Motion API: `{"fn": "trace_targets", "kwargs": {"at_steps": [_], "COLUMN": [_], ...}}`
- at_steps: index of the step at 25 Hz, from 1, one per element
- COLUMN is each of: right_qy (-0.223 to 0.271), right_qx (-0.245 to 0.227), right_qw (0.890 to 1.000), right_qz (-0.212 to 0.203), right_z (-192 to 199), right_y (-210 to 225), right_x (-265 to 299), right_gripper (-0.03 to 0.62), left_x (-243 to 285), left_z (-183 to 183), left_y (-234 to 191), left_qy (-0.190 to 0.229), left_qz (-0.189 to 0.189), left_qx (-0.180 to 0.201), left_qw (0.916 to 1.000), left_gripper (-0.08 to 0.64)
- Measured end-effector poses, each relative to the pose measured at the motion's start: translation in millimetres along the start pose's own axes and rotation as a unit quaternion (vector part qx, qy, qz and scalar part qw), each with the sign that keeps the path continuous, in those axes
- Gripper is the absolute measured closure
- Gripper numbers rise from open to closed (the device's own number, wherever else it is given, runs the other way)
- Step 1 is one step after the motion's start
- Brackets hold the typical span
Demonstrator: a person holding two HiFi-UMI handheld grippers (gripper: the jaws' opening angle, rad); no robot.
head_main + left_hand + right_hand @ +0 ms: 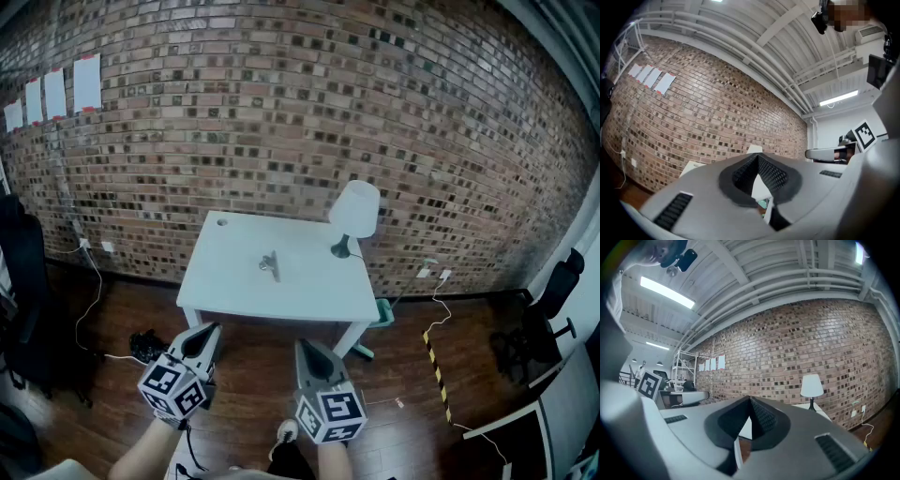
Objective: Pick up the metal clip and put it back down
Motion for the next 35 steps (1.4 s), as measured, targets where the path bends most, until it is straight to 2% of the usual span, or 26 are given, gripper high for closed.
{"fn": "trace_targets", "kwargs": {"at_steps": [4,9,12,15,18,20,23,25,26,27,29,31,33,35], "right_qy": [0.000,0.002,-0.006,-0.017,-0.024,-0.027,-0.036,-0.043,-0.049,-0.056,-0.066,-0.073,-0.079,-0.087], "right_qx": [0.002,0.001,-0.004,-0.006,-0.006,-0.003,0.009,0.019,0.023,0.026,0.030,0.033,0.033,0.033], "right_qw": [1.000,1.000,1.000,1.000,0.999,0.999,0.998,0.997,0.997,0.996,0.995,0.995,0.995,0.995], "right_qz": [-0.003,-0.001,-0.006,-0.023,-0.033,-0.042,-0.052,-0.054,-0.056,-0.059,-0.063,-0.063,-0.057,-0.044], "right_z": [6.7,9.9,9.4,3.2,-9.6,-14.7,-14.0,-10.0,-7.1,-4.1,0.0,2.9,7.1,11.3], "right_y": [27.1,85.9,130.6,172.3,213.8,235.0,260.0,272.7,276.0,277.7,279.7,282.2,285.4,290.4], "right_x": [31.1,88.0,132.0,177.3,216.3,236.1,262.4,277.7,284.2,290.1,301.8,312.9,321.6,327.7], "right_gripper": [0.611,0.611,0.611,0.611,0.611,0.611,0.611,0.611,0.611,0.611,0.611,0.611,0.611,0.611], "left_x": [38.1,113.2,168.7,221.8,278.2,307.0,339.1,356.9,363.7,370.5,385.6,399.7,412.1,422.8], "left_z": [12.0,19.0,15.5,12.3,25.9,40.1,57.3,71.8,81.5,91.2,108.1,125.6,145.2,165.4], "left_y": [-13.4,-33.1,-44.3,-69.0,-96.7,-114.8,-147.2,-167.5,-175.3,-180.6,-192.4,-210.9,-224.0,-229.1], "left_qy": [-0.008,-0.020,-0.006,-0.001,-0.055,-0.095,-0.125,-0.143,-0.152,-0.157,-0.157,-0.162,-0.183,-0.219], "left_qz": [0.001,-0.002,0.001,-0.016,-0.022,-0.021,-0.018,-0.005,0.010,0.032,0.082,0.114,0.140,0.171], "left_qx": [-0.010,0.051,0.066,0.025,-0.027,-0.063,-0.138,-0.196,-0.230,-0.271,-0.354,-0.415,-0.450,-0.467], "left_qw": [0.9999,0.9985,0.9978,0.9996,0.9979,0.9933,0.9824,0.9700,0.9611,0.9492,0.9183,0.8883,0.8628,0.8391], "left_gripper": [0.552,0.553,0.552,0.552,0.554,0.548,0.545,0.534,0.519,0.517,0.508,0.506,0.505,0.484]}}
Point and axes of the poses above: the fingertips, and each gripper's own axes: x forward along the fingers, y to its right, z out of its underside, the point moved 2 cm from there along -x, backward along the fingers, and after that the axes turned 5 degrees about -y, right-handed, at the moved point
